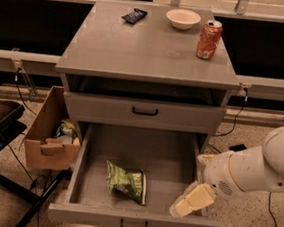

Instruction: Place green jalapeno chip bag into middle drawer

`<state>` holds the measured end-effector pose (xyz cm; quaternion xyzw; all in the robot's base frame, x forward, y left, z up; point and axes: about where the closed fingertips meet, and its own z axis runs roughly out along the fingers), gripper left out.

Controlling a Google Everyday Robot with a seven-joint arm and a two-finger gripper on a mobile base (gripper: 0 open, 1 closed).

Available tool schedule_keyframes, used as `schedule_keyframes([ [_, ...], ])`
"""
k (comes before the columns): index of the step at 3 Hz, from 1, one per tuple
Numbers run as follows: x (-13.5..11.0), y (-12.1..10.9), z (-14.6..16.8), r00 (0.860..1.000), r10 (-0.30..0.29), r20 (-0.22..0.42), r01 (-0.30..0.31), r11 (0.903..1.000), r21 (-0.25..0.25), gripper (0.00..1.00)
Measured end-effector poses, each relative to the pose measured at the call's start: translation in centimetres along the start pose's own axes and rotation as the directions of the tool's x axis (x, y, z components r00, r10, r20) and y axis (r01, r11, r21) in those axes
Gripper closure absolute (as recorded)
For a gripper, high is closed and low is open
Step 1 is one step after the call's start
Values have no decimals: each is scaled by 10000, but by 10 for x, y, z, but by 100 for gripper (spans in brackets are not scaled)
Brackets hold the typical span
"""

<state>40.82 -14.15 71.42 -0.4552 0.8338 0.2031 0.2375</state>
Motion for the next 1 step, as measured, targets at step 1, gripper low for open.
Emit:
schedule_keyframes([
  [1,-20,32,-34,9937,-626,-933,721,9923,1011,0],
])
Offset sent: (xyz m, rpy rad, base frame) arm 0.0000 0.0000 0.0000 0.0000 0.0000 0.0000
